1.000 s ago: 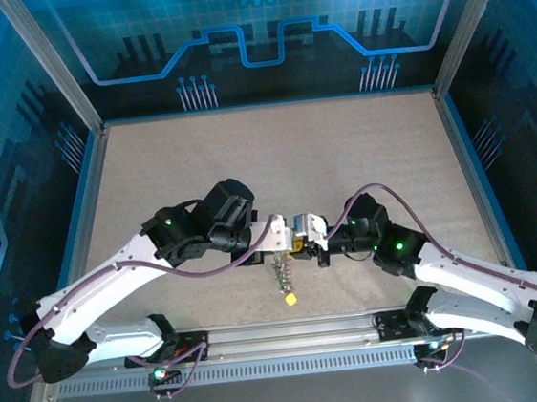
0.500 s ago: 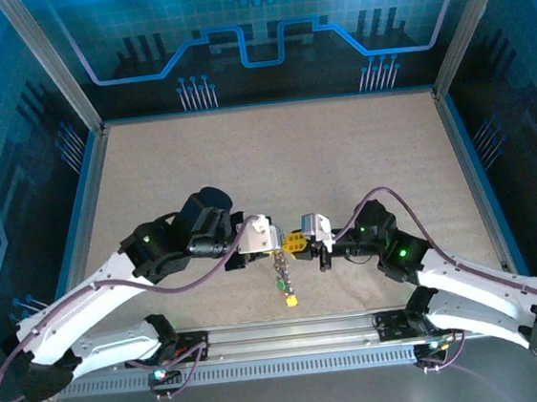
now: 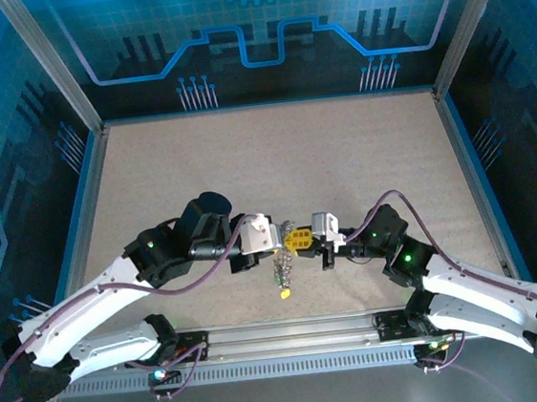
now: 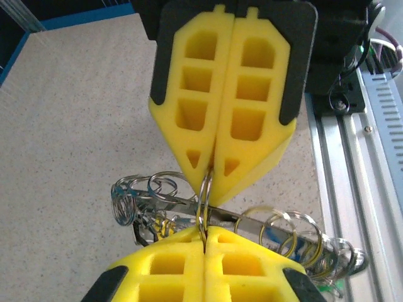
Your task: Put the keys on the keyring
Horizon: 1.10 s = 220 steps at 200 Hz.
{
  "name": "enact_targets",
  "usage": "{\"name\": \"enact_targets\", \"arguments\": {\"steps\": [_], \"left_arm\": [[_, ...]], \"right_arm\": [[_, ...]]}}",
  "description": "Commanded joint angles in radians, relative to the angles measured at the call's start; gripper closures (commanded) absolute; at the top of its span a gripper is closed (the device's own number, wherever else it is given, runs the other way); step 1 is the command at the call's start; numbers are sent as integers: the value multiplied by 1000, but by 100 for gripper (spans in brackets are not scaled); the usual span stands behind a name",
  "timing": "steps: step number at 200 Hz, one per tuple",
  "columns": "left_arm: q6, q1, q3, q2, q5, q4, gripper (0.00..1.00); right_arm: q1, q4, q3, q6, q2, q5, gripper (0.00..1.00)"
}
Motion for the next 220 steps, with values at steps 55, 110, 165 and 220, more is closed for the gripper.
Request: {"name": "enact_targets", "arguments": {"steps": [55, 110, 165, 220], "left_arm": [[7, 6, -80, -41, 11, 91, 89], [-36, 5, -111, -63, 42, 174, 87], [-60, 7, -134, -146, 46, 215, 73], [-78, 7, -123, -108, 56, 198, 76]], "right_arm": [[25, 171, -10, 62, -27, 51, 100], [47, 198, -16, 62, 0, 76, 100], [60, 147, -12, 15, 6, 85, 100], [72, 160, -11, 11, 10, 76, 100]]}}
